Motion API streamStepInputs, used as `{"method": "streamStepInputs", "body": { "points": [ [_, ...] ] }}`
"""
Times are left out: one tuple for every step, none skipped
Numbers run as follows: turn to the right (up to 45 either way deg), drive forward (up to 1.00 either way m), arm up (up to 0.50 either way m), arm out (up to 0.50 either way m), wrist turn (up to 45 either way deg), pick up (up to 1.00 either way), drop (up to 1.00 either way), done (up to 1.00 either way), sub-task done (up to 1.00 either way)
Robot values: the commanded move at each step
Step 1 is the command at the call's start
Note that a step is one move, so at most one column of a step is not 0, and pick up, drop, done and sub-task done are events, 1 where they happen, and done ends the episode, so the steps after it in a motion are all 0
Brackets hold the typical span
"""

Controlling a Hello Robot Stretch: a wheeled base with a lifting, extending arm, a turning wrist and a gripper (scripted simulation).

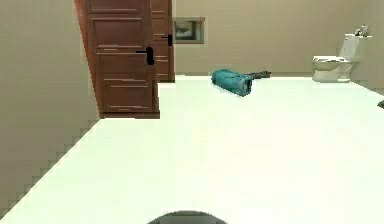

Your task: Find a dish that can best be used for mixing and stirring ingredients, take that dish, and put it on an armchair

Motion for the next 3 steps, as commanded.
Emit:
{"method": "streamStepInputs", "body": {
  "points": [
    [0.0,1.00,0.00,0.00,0.0,0.00,0.00,0.00,0.00],
    [0.0,1.00,0.00,0.00,0.0,0.00,0.00,0.00,0.00],
    [0.0,0.40,0.00,0.00,0.0,0.00,0.00,0.00,0.00]
  ]
}}
